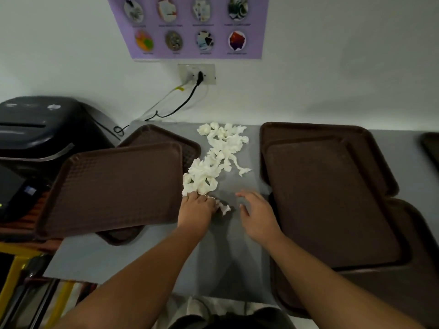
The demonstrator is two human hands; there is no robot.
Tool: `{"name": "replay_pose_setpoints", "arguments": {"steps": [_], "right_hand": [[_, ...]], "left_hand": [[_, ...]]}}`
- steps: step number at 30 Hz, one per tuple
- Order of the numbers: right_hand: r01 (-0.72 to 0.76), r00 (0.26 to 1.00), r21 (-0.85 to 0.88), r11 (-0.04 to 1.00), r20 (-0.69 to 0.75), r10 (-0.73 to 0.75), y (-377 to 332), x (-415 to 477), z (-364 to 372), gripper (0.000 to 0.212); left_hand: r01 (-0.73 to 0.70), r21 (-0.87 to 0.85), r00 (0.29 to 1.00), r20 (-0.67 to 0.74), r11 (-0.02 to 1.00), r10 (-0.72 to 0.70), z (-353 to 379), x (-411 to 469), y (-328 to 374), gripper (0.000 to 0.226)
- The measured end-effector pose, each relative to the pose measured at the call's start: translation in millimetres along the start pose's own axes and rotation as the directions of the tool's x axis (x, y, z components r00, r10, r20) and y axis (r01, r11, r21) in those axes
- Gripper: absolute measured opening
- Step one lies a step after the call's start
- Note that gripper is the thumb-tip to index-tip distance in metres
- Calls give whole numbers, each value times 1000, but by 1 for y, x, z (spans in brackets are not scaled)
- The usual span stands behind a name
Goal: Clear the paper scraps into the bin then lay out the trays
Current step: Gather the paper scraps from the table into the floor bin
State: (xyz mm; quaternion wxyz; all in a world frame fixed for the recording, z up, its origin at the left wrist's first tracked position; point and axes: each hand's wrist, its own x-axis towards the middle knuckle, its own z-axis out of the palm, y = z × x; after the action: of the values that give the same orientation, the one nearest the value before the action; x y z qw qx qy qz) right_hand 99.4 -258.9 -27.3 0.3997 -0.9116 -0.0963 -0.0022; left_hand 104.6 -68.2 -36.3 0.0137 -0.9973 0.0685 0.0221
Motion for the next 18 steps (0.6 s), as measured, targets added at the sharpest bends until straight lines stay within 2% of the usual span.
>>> {"name": "replay_pose_setpoints", "arguments": {"steps": [2, 4, 8, 11, 15, 16, 18], "right_hand": [[-13, 1000, 8, 1000, -14, 13, 0, 2, 0, 31], [-22, 999, 19, 1000, -28, 23, -1, 5, 1, 32], [-27, 998, 39, 999, -57, 29, -8, 12, 7, 35], [-17, 998, 66, 998, -59, 21, -14, 18, 10, 37], [-38, 998, 51, 998, -43, 40, -16, 27, 20, 37], [-42, 999, 46, 998, -27, 44, -17, 29, 23, 37], [-42, 999, 34, 999, 1, 42, -21, 33, 30, 36]], "left_hand": [[-47, 9, 999, 26, 999, 47, 1, 6, -1, 20], [-13, -61, 1000, -1, 998, 13, -2, 11, -2, 19], [55, -352, 982, -149, 935, -114, -7, 18, -12, 29], [27, -590, 972, -175, 807, -160, -31, 18, -21, 31], [172, -848, 943, -5, 501, -333, -59, 19, -33, 34], [194, -863, 935, 20, 466, -354, -61, 20, -37, 42], [190, -815, 944, -3, 547, -331, -61, 21, -45, 50]]}}
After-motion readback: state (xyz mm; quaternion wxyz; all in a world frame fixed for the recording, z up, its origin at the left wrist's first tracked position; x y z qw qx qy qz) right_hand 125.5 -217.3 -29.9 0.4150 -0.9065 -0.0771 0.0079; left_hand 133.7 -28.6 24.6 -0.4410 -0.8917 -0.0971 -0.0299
